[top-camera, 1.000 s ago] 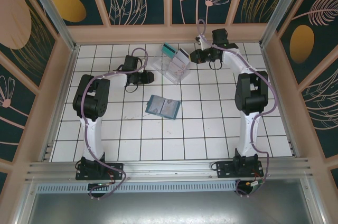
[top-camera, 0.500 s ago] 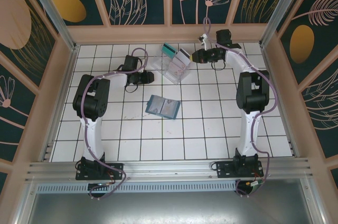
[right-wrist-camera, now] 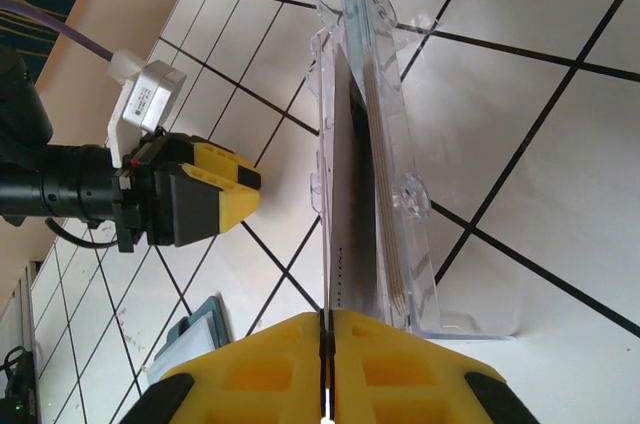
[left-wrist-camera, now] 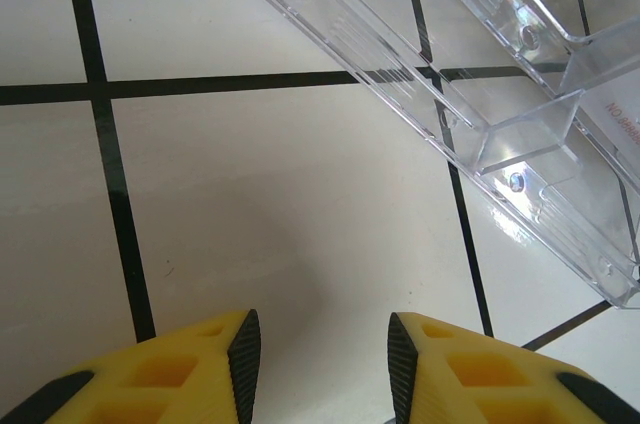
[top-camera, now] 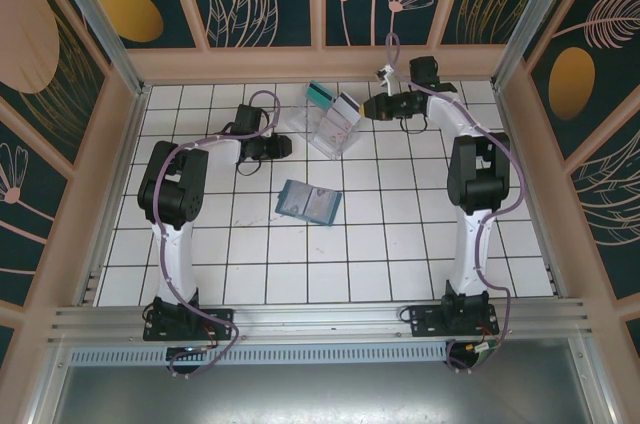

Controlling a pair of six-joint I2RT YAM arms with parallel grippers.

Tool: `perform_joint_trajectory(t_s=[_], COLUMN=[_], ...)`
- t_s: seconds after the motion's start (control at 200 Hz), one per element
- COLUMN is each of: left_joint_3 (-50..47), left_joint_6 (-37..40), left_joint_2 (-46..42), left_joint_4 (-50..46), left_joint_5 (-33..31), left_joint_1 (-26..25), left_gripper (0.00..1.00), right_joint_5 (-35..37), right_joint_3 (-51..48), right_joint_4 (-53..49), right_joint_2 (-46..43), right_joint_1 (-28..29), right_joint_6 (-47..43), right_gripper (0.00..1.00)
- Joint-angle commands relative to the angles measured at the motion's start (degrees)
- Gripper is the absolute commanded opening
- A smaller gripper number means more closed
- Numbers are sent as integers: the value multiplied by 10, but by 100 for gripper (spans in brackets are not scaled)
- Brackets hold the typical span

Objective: Put the credit cards into the card holder

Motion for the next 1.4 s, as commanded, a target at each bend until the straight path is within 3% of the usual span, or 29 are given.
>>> perform_joint_trajectory(t_s=[0.0, 0.375, 0.691, 0.931, 1.396], left_joint_3=[-4, -25, -60, -33, 40], left_joint_6=[-10, -57, -206, -278, -363], left_joint_2=[-19, -61, -111, -76, 26], left_joint_4=[-27, 25, 209, 288, 387], left_joint_5=[16, 79, 204, 244, 257], left_joint_1=[-1, 0, -3, -12, -41], left_gripper=[41, 41, 42, 43, 43], right_joint_5=[14, -8, -99, -139, -156], right_joint_3=[8, 15, -13, -19, -13], right_joint_4=[-30, -46, 1, 14, 15], right_joint_2=[22, 33, 10, 22, 44], right_joint_1=[8, 12, -7, -16, -18], right_joint_6=[-12, -27, 2, 11, 14], right_gripper=[11, 11, 11, 10, 10])
